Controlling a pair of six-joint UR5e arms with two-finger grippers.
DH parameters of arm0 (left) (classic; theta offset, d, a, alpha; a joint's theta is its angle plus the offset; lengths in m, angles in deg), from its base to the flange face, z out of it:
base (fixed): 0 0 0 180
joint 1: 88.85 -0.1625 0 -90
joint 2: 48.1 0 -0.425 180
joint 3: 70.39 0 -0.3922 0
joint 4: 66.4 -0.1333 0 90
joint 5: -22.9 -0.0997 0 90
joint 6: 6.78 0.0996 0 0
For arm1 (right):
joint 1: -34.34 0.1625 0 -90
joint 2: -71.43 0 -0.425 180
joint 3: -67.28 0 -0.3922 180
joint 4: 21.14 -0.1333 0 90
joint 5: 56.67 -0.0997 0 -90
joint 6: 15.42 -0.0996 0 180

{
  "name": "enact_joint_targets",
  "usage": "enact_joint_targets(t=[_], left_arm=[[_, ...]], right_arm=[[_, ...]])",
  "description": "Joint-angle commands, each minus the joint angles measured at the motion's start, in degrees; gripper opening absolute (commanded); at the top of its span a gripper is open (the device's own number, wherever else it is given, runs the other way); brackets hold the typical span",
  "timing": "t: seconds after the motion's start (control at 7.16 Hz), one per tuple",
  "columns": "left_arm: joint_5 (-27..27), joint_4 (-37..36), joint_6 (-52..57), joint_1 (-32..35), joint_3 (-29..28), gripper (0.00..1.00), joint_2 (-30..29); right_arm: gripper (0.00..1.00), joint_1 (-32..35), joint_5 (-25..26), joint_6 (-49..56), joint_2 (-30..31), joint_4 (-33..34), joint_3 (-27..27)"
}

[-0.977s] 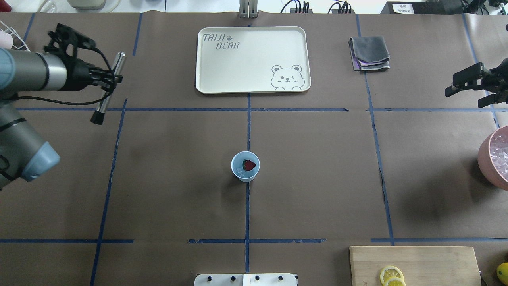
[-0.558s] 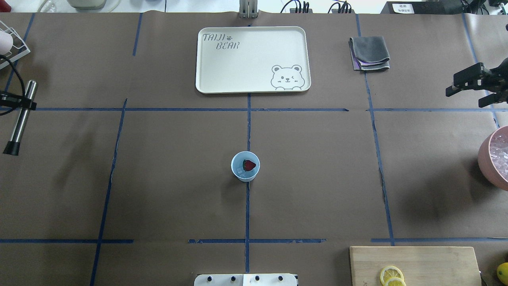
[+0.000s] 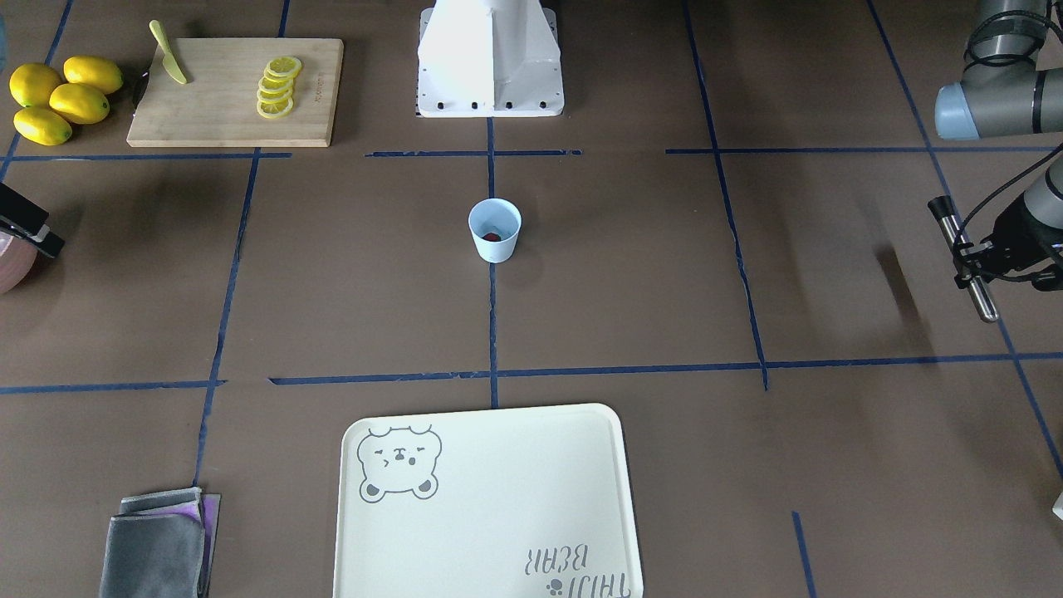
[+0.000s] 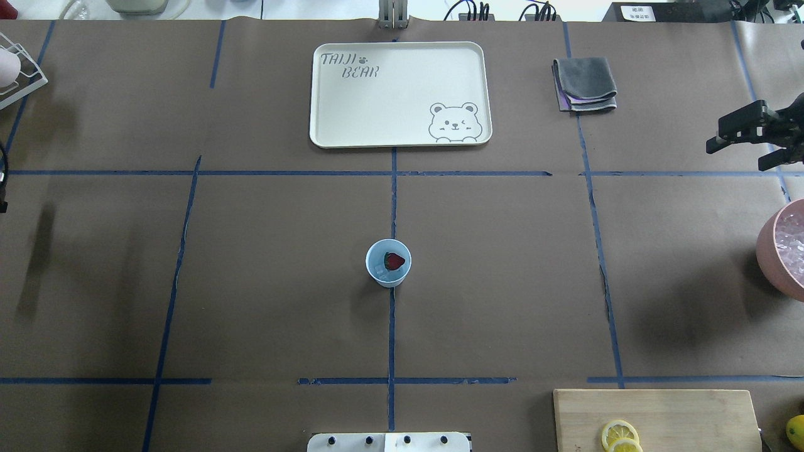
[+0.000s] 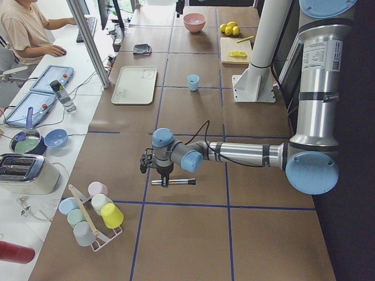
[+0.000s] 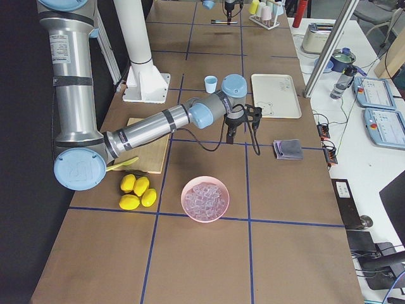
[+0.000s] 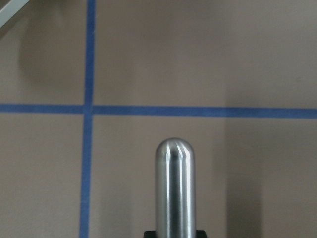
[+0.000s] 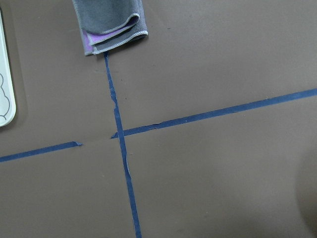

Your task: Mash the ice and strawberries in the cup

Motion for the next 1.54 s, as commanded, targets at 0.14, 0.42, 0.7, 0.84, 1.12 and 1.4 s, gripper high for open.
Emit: enact_joint_targets(t=[0.14, 0.42, 0.7, 0.84, 1.12, 1.4], left_arm=[[0.09, 0.4, 7.14, -0.15, -2.25, 0.0, -0.16], [0.18, 0.48, 6.62, -0.24, -3.13, 0.0, -0.33], [0.18, 2.49, 4.09, -0.42, -5.4, 0.0, -1.03], [0.18, 5.46, 3.03, -0.5, -7.16, 0.0, -1.21], [0.18, 7.52, 2.75, -0.51, -8.58, 0.0, -1.3], [0.09, 7.52, 2.66, -0.59, -8.58, 0.0, -1.39]], right_arm=[[1.0, 0.08, 0.0, -0.09, -0.08, 0.0, 0.12], [1.0, -0.01, 0.0, -0.26, -0.26, 0.0, 0.12], [1.0, -0.01, 0.0, -0.26, -0.34, 0.0, 0.12], [1.0, -0.01, 0.0, -0.26, -0.34, 0.0, 0.12], [1.0, 0.08, -0.08, -0.35, -0.34, 0.0, 0.21], [1.0, -0.01, -0.08, -0.35, -0.34, 0.0, 0.12]])
